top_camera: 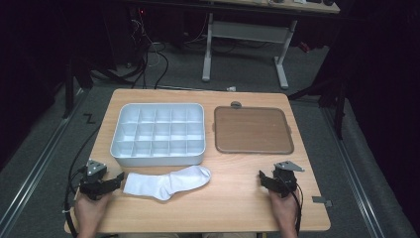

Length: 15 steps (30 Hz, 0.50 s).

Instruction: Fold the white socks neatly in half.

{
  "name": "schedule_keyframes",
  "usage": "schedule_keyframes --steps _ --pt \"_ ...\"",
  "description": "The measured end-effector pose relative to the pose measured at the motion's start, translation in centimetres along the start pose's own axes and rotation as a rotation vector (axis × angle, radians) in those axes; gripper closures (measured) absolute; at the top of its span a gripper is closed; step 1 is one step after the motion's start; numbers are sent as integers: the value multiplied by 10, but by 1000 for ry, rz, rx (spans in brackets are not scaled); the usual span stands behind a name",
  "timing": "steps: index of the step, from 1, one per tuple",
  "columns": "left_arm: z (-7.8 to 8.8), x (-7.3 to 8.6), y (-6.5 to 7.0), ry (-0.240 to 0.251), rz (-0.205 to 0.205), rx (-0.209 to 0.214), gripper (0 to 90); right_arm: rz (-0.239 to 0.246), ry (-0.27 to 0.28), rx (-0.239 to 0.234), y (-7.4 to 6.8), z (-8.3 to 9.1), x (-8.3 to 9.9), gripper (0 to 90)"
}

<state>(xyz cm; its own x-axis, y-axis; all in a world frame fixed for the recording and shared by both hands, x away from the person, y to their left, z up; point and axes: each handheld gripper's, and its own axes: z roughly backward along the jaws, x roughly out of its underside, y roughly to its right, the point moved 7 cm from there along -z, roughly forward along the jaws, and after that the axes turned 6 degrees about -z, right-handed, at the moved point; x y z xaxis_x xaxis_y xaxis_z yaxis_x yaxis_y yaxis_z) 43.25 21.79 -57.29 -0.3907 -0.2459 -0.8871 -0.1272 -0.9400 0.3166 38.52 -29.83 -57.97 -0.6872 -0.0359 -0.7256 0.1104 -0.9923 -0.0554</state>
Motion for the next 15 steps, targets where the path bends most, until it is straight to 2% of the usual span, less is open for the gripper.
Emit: schedule_keyframes --steps 15 --pt "0 0 0 3 -2 -6 295 9 0 -5 0 0 0 325"
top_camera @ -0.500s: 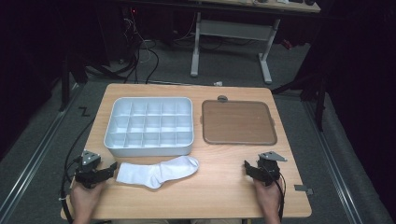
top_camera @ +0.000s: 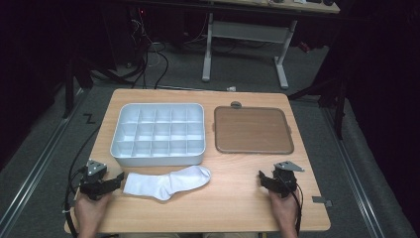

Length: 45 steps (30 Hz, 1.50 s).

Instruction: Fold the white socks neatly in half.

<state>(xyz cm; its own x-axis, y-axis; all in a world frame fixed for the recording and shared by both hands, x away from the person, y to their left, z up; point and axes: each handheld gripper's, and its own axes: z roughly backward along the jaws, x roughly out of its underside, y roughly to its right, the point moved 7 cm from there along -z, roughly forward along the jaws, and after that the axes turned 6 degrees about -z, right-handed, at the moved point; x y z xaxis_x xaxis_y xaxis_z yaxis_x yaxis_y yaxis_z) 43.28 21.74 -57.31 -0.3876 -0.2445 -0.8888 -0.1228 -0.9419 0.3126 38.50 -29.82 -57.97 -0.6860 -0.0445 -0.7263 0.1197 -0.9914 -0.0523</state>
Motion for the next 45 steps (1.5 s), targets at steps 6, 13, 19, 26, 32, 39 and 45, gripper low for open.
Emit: schedule_keyframes --steps 6,13,19,26,32,39,45 --pt "0 0 0 0 0 0 294 -2 0 1 0 0 0 325" --pt "0 0 0 0 0 -2 295 -4 -2 1 -1 0 0 331" --pt "0 0 0 0 0 -4 295 0 3 -4 -2 1 1 388" --pt "0 0 1 0 2 -4 296 -2 11 1 -4 3 2 467" --pt "4 -2 2 9 39 18 317 2 22 -8 -9 7 4 517" --pt "19 -14 6 32 159 90 345 7 29 -71 -26 12 7 570" --pt "32 -18 23 16 167 152 353 43 40 -131 -50 14 5 590"
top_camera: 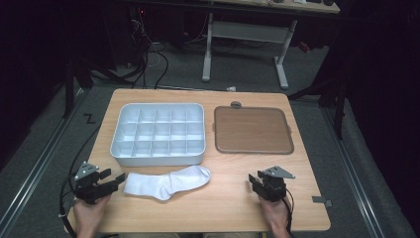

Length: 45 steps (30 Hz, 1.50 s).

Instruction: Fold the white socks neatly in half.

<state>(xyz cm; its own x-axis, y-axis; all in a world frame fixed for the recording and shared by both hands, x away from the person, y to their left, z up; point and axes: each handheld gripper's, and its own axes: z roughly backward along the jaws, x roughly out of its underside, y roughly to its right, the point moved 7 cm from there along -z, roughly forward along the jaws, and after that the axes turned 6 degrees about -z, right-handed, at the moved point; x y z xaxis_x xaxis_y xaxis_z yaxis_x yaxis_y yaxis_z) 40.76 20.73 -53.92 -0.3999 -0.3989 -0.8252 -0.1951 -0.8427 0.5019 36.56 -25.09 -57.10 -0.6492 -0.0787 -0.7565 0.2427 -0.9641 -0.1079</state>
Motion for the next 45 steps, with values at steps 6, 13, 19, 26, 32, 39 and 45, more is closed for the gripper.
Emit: schedule_keyframes --steps 6,13,19,26,32,39,45 --pt "3 10 17 -45 -23 27 361 30 10 -65 -23 0 -6 606" --pt "-1 24 29 -94 -33 23 375 75 12 -145 -54 -4 -16 612" --pt "-4 31 31 -108 -35 1 384 110 -1 -193 -76 -10 -21 612" --pt "-5 36 30 -110 -32 -11 401 145 -3 -242 -100 -18 -29 602" --pt "-6 40 30 -115 -43 -13 417 160 -7 -275 -120 -29 -34 582" --pt "-8 45 30 -123 -69 -22 435 161 -41 -276 -129 -44 -32 579" --pt "-8 47 32 -127 -92 -27 448 165 -101 -291 -129 -52 -26 753"
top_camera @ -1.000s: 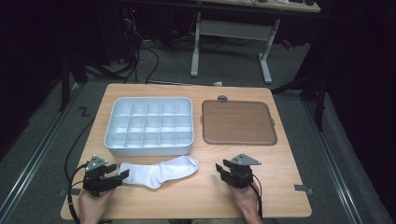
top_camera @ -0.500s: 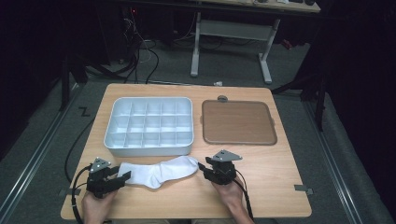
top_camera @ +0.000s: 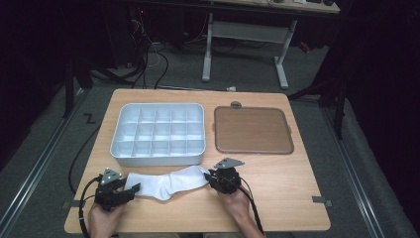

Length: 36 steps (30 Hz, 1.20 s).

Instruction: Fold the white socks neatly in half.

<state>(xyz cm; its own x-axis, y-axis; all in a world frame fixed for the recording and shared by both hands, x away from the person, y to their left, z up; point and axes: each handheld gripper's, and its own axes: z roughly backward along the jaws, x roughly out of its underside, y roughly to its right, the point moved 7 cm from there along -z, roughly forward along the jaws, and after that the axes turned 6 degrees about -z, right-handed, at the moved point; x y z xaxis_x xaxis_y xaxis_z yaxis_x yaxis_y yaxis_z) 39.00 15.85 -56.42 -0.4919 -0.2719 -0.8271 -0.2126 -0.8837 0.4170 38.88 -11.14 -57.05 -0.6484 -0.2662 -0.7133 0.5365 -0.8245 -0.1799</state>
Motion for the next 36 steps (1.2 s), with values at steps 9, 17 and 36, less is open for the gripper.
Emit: schedule_keyframes --steps 9,17,36 --pt "-1 2 6 4 -6 10 468 20 -5 -6 0 5 3 835" --pt "-4 6 16 -7 -28 33 467 7 -2 9 5 13 10 837" --pt "-17 8 30 -13 -44 38 468 -10 18 38 16 25 16 838"
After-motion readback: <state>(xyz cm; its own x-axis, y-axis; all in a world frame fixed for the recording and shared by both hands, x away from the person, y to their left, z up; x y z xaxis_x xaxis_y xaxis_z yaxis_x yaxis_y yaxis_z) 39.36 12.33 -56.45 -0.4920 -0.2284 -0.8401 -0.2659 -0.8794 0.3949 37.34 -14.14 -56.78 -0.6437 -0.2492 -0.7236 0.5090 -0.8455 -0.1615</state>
